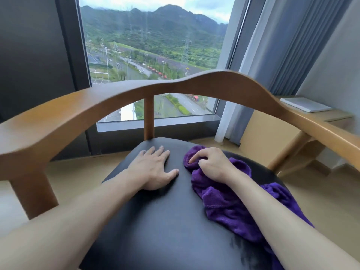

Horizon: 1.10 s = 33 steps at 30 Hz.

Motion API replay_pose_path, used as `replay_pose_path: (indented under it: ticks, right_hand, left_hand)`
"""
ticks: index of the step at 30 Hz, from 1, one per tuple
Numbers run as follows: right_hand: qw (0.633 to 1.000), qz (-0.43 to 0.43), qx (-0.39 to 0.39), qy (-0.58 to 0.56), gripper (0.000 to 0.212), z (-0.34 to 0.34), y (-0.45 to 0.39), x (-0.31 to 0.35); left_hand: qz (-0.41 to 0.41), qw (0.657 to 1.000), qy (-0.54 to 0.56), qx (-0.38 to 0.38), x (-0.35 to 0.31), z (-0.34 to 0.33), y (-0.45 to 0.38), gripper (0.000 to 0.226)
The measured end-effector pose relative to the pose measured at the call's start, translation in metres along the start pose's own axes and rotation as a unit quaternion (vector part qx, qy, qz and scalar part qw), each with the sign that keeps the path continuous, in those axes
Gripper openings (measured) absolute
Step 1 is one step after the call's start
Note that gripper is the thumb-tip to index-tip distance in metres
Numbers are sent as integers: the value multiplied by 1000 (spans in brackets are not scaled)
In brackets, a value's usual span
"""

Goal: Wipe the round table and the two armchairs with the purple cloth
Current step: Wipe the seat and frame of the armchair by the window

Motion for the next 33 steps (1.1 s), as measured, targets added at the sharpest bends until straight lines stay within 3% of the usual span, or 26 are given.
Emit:
replay_pose_path:
  ticks: [3,5,7,9,11,16,18,20,24,29,33]
  right_hand:
    - [988,-50,-130,-67,44,13,-17,2]
    - [972,-85,-160,-151,48,0,-30,7]
    - [985,-79,-64,-139,50,-28,-43,16]
    - [999,-40,29,-1,53,-45,-46,20]
    - [994,-30,52,88,65,-43,-38,26]
    - [991,13,120,54,48,-27,1,37]
    - [988,10,154,-4,53,-10,12,40]
    - [988,10,153,-23,56,3,15,37]
    - [977,33,167,130,56,-20,21,22]
    - [986,55,119,107,52,-33,6,10]
    - [987,72,124,67,49,-41,-10,7]
  left_hand:
    - [-41,998,35,-28,20,1,7,74]
    - [-43,996,52,-54,20,1,7,70]
    - [-42,995,64,-64,17,0,4,68]
    - [-39,994,75,-65,20,0,3,65]
    - [-33,993,84,-70,22,-2,3,65]
    - [-16,992,92,-90,21,0,8,65]
    - [-14,992,88,-94,20,2,9,64]
    - [-14,991,88,-97,20,3,9,63]
    - [-25,992,77,-98,17,1,11,63]
    - [-35,993,66,-91,19,-2,5,65]
    - [-34,992,69,-96,19,-3,6,64]
Point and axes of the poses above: each hand's wrist, its own y-axis away from the middle knuckle, its own z-axis out of the back of the hand, x = y × z, the point moved 4 cm from there along -y, towards the middle knuckle, and after that the axes turned 11 degrees about z, right-handed, at the moved point
